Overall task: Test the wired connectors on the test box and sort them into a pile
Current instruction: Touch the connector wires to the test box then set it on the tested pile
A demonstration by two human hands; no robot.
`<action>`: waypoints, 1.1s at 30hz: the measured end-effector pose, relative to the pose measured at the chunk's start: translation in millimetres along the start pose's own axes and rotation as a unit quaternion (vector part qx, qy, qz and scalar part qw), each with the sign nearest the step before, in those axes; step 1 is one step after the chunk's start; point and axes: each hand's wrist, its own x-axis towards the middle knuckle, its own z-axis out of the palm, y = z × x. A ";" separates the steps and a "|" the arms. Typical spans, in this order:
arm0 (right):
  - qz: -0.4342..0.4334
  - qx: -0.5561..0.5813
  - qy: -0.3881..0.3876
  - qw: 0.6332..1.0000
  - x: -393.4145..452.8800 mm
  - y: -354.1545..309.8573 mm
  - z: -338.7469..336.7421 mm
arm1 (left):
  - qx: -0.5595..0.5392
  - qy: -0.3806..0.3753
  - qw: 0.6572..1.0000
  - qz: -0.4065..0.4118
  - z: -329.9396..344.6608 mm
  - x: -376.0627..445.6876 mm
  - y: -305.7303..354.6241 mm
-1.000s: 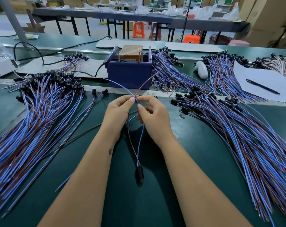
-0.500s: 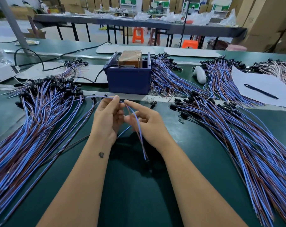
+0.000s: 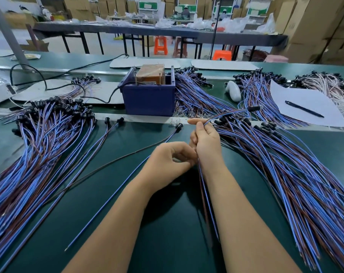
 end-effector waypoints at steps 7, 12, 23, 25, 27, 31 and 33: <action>-0.085 -0.386 -0.035 0.918 -3.5 13.1 0.4 | 0.024 0.068 0.996 -0.052 -5.5 3.6 -5.9; -0.091 -0.447 -0.052 0.888 -10.2 10.9 -0.1 | 0.120 0.120 0.981 -0.095 3.3 8.0 -8.3; -0.171 -0.627 0.027 0.759 -2.0 -61.8 -71.6 | 0.214 0.281 0.913 -0.203 35.4 16.2 4.0; -0.159 -0.669 0.062 0.723 6.3 -76.0 -88.1 | 0.220 0.277 0.913 -0.202 36.0 17.9 3.2; -0.108 -0.713 0.100 0.686 12.7 -82.6 -99.7 | 0.223 0.276 0.914 -0.199 36.3 17.5 2.0; -0.039 -0.743 0.168 0.647 9.2 -67.1 -83.0 | 0.241 0.263 0.914 -0.195 35.9 16.8 2.4; -0.076 -0.729 0.129 0.668 1.2 -45.6 -56.7 | 0.199 0.293 0.916 -0.186 34.9 15.3 4.3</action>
